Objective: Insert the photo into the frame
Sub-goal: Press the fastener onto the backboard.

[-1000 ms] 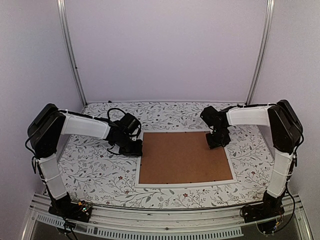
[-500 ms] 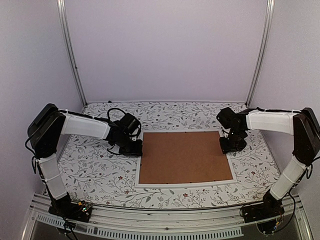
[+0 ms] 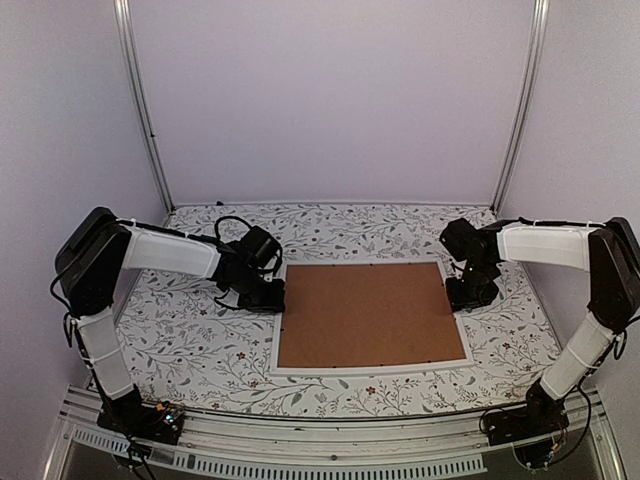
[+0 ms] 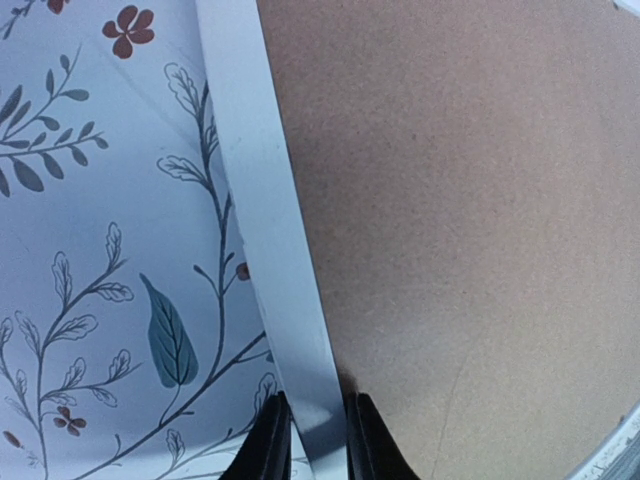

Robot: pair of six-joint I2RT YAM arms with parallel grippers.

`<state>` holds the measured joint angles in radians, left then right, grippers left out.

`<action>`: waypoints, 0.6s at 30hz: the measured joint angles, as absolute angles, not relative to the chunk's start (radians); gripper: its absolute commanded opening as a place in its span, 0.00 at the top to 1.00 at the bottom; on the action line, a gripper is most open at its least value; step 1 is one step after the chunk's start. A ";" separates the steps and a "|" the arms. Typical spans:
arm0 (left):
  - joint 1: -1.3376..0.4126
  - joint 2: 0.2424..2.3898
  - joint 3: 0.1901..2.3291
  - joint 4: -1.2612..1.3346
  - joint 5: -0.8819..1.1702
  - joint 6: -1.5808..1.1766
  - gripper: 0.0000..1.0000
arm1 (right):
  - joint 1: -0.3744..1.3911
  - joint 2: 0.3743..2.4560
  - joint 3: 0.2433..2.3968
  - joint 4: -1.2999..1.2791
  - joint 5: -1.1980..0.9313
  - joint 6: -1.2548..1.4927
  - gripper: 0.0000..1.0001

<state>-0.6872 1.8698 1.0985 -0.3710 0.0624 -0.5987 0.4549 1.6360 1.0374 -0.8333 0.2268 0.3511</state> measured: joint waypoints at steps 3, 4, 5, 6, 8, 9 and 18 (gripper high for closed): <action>-0.687 1.870 1.098 -0.371 0.062 -0.598 0.82 | 0.451 1.636 1.037 -0.847 0.227 0.351 0.51; -0.687 1.870 1.098 -0.371 0.062 -0.598 0.82 | 0.450 1.636 1.037 -0.848 0.226 0.351 0.51; -0.687 1.870 1.098 -0.371 0.062 -0.598 0.82 | 0.450 1.636 1.037 -0.852 0.227 0.351 0.51; -0.687 1.870 1.098 -0.371 0.062 -0.598 0.82 | 0.450 1.636 1.039 -0.859 0.230 0.351 0.51; -0.687 1.870 1.098 -0.371 0.063 -0.598 0.82 | 0.450 1.637 1.040 -0.869 0.233 0.351 0.51; -0.687 1.870 1.098 -0.371 0.062 -0.598 0.82 | 0.450 1.638 1.040 -0.872 0.233 0.351 0.51; -0.687 1.870 1.098 -0.371 0.062 -0.598 0.82 | 0.447 1.672 1.042 -0.883 0.234 0.342 0.51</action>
